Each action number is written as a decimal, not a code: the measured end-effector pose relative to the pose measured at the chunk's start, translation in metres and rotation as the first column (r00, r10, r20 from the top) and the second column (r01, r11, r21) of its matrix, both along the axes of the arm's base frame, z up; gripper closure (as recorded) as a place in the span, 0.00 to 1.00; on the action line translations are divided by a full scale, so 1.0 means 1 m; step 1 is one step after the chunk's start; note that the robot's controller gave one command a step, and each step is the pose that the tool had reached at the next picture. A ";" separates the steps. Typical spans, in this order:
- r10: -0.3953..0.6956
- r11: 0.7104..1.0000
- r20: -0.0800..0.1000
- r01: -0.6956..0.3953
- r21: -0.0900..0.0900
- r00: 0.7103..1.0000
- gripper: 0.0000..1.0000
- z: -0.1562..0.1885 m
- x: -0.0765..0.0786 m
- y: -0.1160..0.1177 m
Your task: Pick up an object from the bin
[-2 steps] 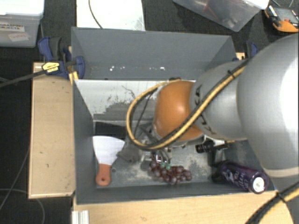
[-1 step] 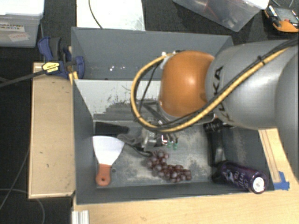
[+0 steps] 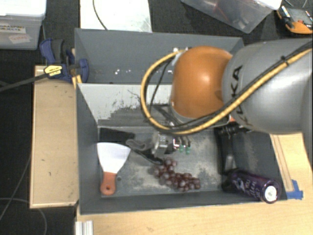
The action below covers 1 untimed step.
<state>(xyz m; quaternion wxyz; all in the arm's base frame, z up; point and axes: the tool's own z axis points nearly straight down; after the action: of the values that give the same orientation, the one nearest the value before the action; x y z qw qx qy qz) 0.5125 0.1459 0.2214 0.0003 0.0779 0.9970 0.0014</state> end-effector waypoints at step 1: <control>0.040 0.999 0.005 -0.041 0.001 0.999 1.00 0.075 -0.014 0.017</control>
Offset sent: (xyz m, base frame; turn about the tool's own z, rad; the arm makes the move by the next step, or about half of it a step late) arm -0.0192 -0.0458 -0.0108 0.0013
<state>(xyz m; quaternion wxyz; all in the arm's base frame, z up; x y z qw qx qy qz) 0.4984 0.1625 0.2960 0.0027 0.0576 0.9983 0.0022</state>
